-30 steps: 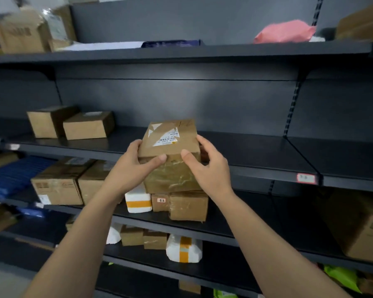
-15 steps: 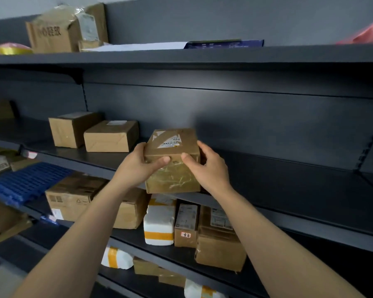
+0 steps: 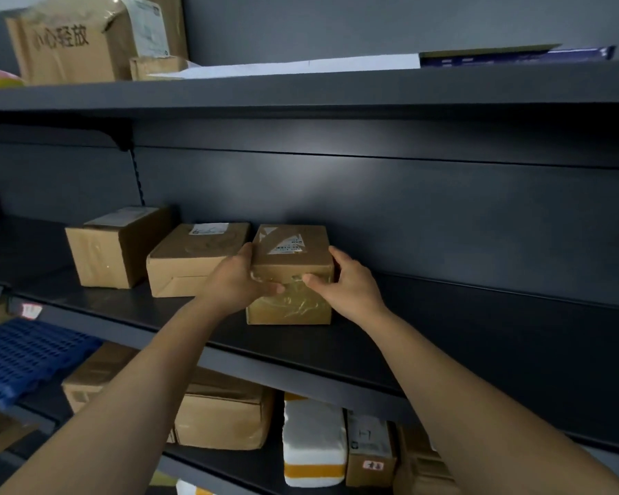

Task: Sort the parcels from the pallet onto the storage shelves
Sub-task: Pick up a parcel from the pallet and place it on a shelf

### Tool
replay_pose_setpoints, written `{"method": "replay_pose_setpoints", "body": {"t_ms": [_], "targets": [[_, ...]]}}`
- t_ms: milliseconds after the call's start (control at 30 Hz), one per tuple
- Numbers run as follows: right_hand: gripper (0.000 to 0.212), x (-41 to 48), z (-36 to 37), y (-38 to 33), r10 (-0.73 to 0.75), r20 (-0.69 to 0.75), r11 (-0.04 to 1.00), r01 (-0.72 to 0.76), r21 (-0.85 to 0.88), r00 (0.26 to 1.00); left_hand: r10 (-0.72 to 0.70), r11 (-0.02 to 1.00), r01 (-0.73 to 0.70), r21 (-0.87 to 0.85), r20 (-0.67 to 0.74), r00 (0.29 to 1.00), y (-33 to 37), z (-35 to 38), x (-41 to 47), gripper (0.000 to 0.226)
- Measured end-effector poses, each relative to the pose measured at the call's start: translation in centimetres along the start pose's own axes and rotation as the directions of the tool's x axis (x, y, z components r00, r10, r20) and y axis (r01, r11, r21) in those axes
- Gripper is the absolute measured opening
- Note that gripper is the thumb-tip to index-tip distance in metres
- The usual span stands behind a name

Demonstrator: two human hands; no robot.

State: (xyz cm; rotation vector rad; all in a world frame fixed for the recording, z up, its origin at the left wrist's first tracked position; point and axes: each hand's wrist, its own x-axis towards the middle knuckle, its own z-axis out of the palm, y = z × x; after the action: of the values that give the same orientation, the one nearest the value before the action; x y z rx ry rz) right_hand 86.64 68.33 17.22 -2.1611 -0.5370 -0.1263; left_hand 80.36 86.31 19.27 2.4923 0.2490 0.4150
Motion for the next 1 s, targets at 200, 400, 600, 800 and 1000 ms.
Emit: {"method": "replay_pose_setpoints", "body": {"t_ms": [200,400,600,800,1000], "targets": [[0.083,1.7,1.3,-0.9,-0.096,-0.003,0.871,0.083,-0.483,0.995,0.001,0.971,0.021,0.236,-0.094,0.996,-1.1,0.3,1.5,0.086],[0.079,0.2,1.0,-0.3,-0.017,0.054,0.780,0.047,-0.623,0.998,0.053,0.868,0.028,0.496,-0.148,0.987,-1.4,1.8,-0.3,0.096],[0.057,-4.1,-1.1,1.7,-0.038,0.085,0.629,0.090,-0.772,0.996,0.171,0.725,-0.041,0.687,-0.122,0.978,-0.9,3.4,-4.2,0.092],[0.057,-10.2,-3.4,1.7,-0.028,-0.026,0.584,-0.005,-0.812,0.999,0.320,0.653,-0.247,0.716,0.035,0.947,0.9,4.8,-7.9,0.077],[0.058,-19.5,-5.9,1.2,0.095,-0.175,0.519,-0.199,-0.832,0.980,0.492,0.593,-0.485,0.643,0.187,0.850,3.5,5.7,-12.5,0.072]]}}
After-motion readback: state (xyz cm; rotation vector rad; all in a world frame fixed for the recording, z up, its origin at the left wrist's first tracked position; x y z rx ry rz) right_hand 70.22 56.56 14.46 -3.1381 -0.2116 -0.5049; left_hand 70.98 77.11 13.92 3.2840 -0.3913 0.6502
